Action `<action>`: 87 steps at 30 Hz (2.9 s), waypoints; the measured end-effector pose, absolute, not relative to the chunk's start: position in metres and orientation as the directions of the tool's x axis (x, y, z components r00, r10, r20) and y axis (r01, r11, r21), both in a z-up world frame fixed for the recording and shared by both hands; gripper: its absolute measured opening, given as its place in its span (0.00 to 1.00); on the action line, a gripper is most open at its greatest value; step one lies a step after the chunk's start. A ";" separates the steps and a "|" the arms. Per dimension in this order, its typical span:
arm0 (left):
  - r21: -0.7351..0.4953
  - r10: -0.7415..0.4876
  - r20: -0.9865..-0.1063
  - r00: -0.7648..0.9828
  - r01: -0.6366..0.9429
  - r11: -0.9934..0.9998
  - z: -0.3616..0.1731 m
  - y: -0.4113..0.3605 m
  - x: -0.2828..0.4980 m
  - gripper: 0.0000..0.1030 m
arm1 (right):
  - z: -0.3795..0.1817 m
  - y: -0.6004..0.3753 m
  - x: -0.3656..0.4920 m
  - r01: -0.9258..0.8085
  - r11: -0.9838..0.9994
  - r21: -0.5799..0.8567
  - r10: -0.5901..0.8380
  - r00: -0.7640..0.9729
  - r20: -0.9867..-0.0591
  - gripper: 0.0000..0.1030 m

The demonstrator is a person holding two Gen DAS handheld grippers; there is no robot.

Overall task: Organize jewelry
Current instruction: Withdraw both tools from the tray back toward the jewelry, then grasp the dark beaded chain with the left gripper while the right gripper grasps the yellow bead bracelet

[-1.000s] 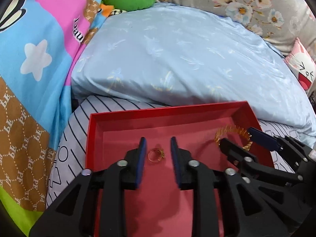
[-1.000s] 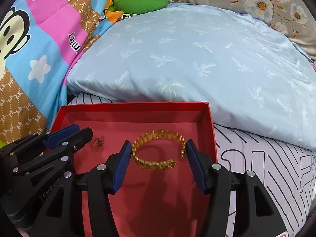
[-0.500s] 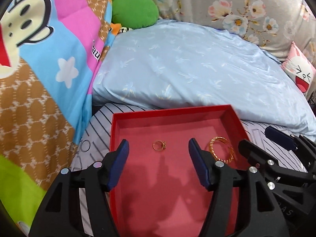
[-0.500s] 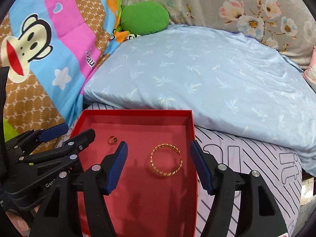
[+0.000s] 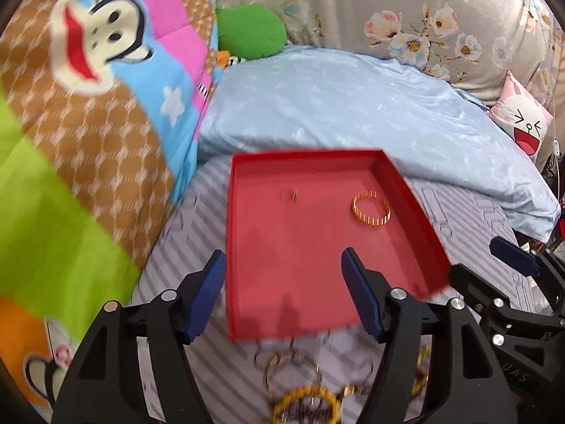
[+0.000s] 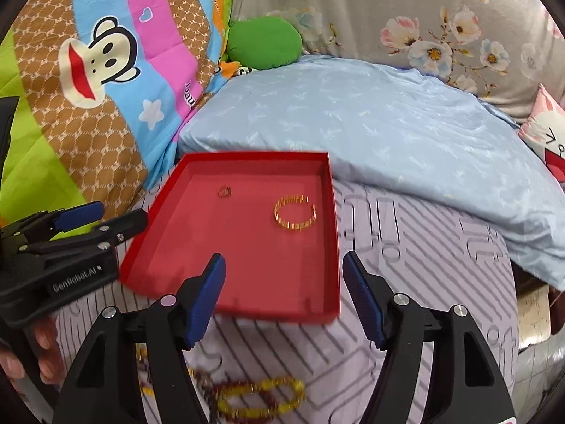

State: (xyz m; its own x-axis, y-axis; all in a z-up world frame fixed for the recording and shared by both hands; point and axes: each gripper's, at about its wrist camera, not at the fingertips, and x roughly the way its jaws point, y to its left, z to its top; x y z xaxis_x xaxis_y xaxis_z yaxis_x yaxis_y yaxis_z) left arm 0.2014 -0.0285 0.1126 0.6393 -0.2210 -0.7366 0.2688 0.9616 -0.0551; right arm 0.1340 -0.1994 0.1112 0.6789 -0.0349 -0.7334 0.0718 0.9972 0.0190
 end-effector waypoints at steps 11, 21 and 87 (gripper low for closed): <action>-0.075 -0.183 -0.790 0.585 0.203 0.976 0.051 0.006 0.116 0.62 | 0.048 -0.202 0.041 0.138 0.989 0.050 -0.041 0.585 -0.810 0.65; -0.114 -0.182 -0.811 0.556 0.156 0.981 0.021 0.026 0.078 0.62 | 0.026 -0.204 0.002 0.171 0.983 0.066 -0.042 0.560 -0.827 0.65; -0.276 -0.351 -0.774 0.526 0.218 0.936 0.048 0.054 0.049 0.34 | 0.030 -0.143 -0.002 0.008 0.993 0.119 0.094 0.559 -0.824 0.65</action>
